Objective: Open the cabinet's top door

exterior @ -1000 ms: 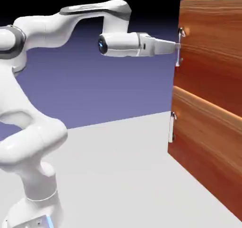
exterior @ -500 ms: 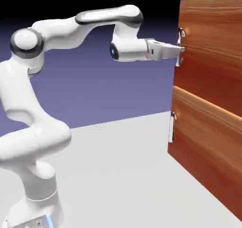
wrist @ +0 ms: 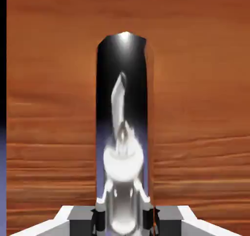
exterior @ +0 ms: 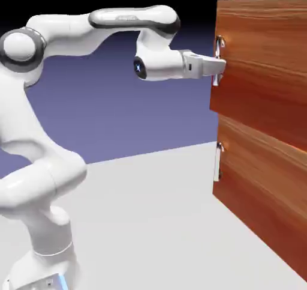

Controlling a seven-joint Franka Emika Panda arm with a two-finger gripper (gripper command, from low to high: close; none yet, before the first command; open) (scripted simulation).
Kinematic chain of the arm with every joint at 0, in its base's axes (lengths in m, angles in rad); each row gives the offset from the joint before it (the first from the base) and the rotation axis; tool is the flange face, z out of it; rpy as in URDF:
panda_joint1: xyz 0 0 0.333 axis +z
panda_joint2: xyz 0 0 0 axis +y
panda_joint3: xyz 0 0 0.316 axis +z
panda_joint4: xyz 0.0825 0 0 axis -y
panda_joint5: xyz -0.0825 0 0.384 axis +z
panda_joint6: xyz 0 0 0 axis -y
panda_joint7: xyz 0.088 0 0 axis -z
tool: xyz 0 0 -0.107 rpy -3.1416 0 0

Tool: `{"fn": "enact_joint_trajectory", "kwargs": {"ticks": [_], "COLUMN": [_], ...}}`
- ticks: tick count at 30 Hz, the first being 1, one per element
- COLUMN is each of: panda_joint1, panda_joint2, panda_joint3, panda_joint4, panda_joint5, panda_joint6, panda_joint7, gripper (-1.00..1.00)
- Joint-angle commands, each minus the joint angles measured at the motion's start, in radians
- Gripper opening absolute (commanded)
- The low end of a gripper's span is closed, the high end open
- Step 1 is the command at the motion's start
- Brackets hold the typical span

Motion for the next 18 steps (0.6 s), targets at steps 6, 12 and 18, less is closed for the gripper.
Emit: {"fn": "enact_joint_trajectory", "kwargs": {"ticks": [6,12,18], "panda_joint1": [0.218,0.435,0.653], "panda_joint2": [0.034,0.051,0.044], "panda_joint3": [-0.183,-0.373,-0.566], "panda_joint4": [-0.07,-0.126,-0.182], "panda_joint5": [0.001,0.002,-0.018], "panda_joint6": [-0.015,-0.022,-0.024], "panda_joint7": [-0.084,-0.166,-0.221], "gripper": [-1.0,-1.0,-1.0]}}
